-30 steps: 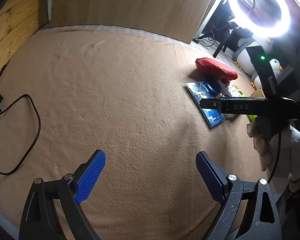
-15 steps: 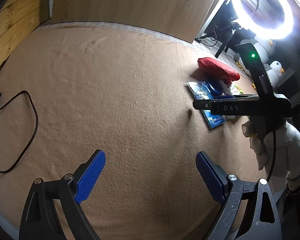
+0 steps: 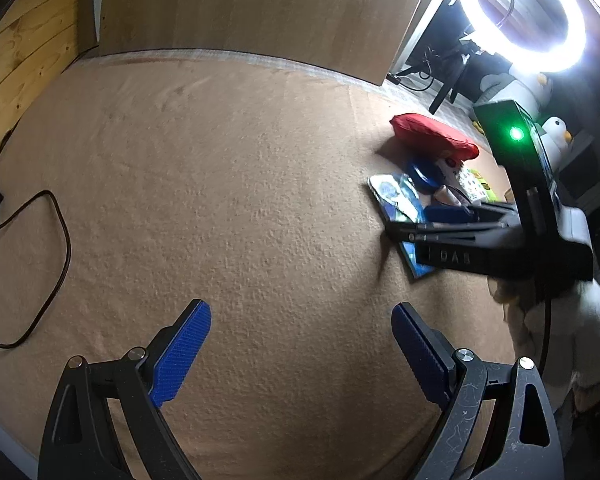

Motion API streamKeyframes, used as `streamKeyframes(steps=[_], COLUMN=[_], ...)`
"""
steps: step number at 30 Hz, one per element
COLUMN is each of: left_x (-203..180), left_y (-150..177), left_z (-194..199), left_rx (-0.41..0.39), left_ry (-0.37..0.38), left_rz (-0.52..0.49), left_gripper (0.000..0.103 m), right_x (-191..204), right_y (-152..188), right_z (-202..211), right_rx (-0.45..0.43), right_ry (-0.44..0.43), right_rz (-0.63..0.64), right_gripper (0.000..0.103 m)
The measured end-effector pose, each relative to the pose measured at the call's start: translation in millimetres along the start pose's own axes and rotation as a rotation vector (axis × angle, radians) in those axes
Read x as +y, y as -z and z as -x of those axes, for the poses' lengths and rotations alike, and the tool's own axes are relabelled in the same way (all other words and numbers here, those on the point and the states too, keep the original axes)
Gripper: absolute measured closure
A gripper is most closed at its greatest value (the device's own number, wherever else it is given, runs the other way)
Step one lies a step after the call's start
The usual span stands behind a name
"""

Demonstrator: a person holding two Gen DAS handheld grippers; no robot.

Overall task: Organize objects
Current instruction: 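Move the right tool to the blue card package and grasp it, then carry the blue card package into the box beside the sunscreen and release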

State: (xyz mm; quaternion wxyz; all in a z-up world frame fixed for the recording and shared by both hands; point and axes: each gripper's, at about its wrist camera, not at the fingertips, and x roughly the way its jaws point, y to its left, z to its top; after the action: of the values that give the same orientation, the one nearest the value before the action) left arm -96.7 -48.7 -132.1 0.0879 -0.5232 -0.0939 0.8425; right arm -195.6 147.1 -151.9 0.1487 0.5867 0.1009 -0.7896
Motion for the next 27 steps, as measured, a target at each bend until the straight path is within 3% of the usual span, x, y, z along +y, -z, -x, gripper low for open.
streamKeyframes(steps=[8,27], left_x=[-21.7,-100.4], left_y=[-2.7,-6.0], left_z=[-1.5,-1.6], left_rx=[-0.011,-0.042], left_ry=[-0.018,0.002], left_rz=[-0.032,-0.131], left_gripper=[0.009,0.009], right_x=[5.2,-71.4], right_y=[28.2,97.9], right_z=[12.5,103.1], right_rx=[-0.049,-0.222], right_ry=[-0.009,-0.014], right_rz=[-0.043,-0.201], right_gripper=[0.051,0.051])
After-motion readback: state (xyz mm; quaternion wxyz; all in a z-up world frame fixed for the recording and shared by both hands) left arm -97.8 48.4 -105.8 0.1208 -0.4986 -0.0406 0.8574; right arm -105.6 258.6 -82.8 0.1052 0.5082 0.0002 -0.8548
